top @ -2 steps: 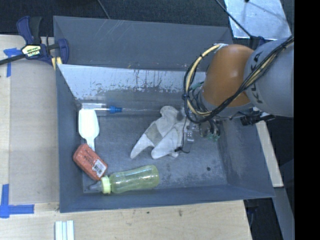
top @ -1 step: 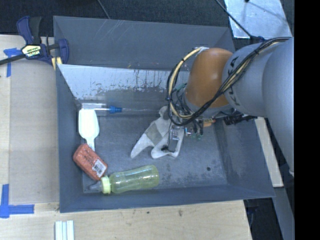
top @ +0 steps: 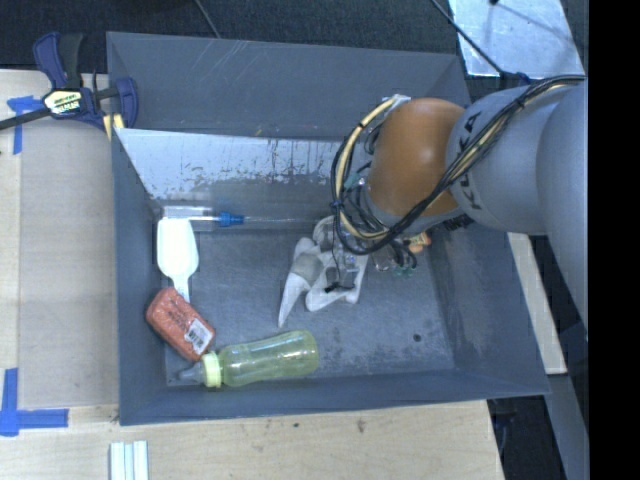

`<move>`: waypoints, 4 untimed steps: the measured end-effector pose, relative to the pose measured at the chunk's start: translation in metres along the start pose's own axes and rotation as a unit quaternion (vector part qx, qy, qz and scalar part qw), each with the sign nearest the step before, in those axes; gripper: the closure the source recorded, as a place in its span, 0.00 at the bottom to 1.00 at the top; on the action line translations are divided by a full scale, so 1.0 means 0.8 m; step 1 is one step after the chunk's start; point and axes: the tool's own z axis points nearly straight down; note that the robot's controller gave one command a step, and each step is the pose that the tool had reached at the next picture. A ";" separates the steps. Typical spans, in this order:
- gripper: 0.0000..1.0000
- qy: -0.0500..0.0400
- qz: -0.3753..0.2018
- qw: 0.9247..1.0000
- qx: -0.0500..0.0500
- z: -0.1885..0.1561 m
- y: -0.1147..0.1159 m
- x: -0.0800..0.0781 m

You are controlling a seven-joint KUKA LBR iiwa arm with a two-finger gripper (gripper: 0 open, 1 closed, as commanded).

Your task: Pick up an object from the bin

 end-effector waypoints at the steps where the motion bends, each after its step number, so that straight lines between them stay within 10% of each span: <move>1: 1.00 0.000 0.000 1.000 0.000 0.000 0.000 0.000; 2: 1.00 0.010 0.000 1.000 0.000 -0.132 -0.017 -0.002; 4: 1.00 0.012 -0.003 1.000 -0.001 -0.174 -0.018 -0.022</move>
Offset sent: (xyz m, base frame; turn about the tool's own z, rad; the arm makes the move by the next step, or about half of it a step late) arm -0.0002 -0.0134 0.1059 0.0004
